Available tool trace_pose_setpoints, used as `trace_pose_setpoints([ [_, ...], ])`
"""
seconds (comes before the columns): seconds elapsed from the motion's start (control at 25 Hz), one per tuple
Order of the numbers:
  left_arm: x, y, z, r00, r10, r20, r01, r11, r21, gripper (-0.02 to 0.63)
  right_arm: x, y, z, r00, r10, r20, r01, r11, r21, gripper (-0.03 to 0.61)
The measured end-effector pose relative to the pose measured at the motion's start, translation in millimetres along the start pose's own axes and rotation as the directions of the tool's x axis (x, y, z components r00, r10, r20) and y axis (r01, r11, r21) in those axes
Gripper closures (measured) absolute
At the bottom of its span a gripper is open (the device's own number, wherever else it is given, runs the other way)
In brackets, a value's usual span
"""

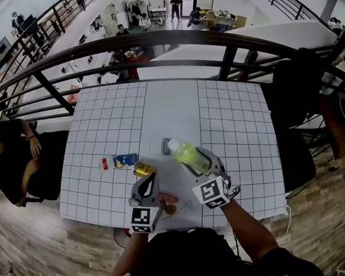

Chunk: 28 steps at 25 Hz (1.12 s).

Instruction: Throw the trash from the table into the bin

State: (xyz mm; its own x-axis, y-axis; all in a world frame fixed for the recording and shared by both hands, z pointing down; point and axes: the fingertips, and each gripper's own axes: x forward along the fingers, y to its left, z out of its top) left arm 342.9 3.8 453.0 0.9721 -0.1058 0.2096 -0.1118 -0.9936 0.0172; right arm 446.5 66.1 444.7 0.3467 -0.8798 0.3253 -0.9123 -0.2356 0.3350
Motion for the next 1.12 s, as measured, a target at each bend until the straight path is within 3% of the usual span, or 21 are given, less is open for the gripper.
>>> trace_pose_setpoints([
  [0.2, -2, -11, 8, 1.000, -0.002, 0.017, 0.001, 1.000, 0.015, 0.592, -33, -3, 21, 0.993, -0.009, 0.121, -0.022, 0.966, 0.257, 0.287],
  [0.36, -5, -19, 14, 0.999, 0.008, 0.034, -0.009, 1.000, 0.023, 0.592, -53, -8, 23, 0.987, -0.051, 0.154, -0.009, 0.930, 0.368, 0.287],
  [0.68, -21, -31, 33, 0.998, 0.044, 0.053, -0.047, 0.997, 0.063, 0.592, -78, -8, 38, 0.974, -0.070, 0.217, -0.027, 0.910, 0.414, 0.287],
  [1.12, -73, -44, 30, 0.981, 0.182, 0.064, -0.185, 0.982, 0.039, 0.592, -102, 26, 53, 0.951, 0.071, 0.301, -0.187, 0.907, 0.377, 0.287],
])
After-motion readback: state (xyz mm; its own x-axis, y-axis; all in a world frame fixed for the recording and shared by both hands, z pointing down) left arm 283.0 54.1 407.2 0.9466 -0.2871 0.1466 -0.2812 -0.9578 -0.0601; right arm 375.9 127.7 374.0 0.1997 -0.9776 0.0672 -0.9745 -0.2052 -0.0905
